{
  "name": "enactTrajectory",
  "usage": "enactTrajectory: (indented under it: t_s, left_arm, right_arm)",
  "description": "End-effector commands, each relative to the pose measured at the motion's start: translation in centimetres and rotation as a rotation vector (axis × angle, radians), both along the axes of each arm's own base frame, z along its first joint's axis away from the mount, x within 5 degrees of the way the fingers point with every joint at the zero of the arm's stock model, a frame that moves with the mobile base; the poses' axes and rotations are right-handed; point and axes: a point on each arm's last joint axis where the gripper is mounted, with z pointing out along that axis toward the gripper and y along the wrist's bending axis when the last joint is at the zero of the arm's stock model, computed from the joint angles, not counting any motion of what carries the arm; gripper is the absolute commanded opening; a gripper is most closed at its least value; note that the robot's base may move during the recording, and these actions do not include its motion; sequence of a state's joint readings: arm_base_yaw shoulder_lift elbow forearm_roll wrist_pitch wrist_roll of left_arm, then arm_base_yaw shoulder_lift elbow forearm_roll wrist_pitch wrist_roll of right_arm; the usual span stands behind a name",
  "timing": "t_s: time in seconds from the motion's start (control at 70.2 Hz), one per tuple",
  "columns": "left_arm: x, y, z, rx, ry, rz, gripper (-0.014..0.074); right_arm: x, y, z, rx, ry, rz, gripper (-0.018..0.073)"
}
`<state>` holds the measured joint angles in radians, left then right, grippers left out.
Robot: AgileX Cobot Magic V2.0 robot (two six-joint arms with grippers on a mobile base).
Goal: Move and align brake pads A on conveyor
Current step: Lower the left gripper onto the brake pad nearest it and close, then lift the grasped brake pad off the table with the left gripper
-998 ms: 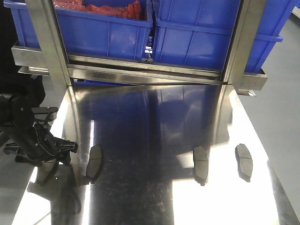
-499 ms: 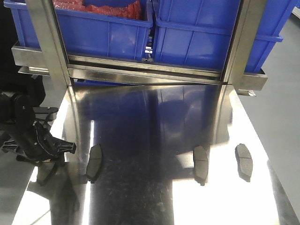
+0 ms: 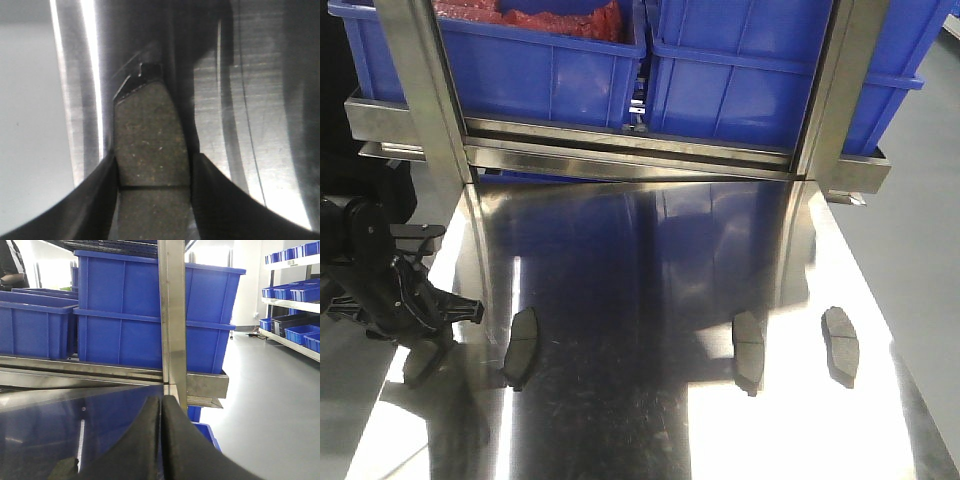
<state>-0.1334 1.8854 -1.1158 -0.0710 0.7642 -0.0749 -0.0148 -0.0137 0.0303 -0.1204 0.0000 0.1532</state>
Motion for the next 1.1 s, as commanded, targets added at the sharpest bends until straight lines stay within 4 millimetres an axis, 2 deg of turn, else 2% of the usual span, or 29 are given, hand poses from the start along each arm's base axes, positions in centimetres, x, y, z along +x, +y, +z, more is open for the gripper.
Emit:
enactTrajectory:
  t_s: [0.0, 0.086, 0.214, 0.527, 0.884, 1.083]
  left_arm:
    - [-0.6, -0.5, -1.2, -0.033, 0.071, 0.019, -0.0009]
    - [-0.6, -0.5, -0.9, -0.033, 0.062, 0.014, -0.0009]
    - [-0.6, -0.5, 0.5, -0.039, 0.009, 0.012, -0.0008]
    - [-1.5, -0.1, 6.8, -0.038, -0.197, -0.01, -0.0008]
    - [-5.3, 0.5, 14.0, -0.046, -0.395, -0.038, -0.0008]
    - [-8.1, 0.9, 15.1, -0.046, -0.429, -0.051, -0.0008]
  right_arm:
    - [-0.1, 0.1, 0.5, -0.014, -0.073, 0.006, -0.0009]
    - [-0.1, 0.1, 0.5, -0.014, -0.073, 0.006, -0.0009]
    - [-0.1, 0.1, 0.5, -0.014, -0.073, 0.006, -0.0009]
    - [-0.1, 0.1, 0.5, -0.014, -0.073, 0.006, -0.0009]
    - [-0.1, 0.1, 0.5, -0.014, -0.073, 0.006, -0.0009]
    - [-0.1, 0.1, 0.5, -0.014, -0.073, 0.006, -0.0009]
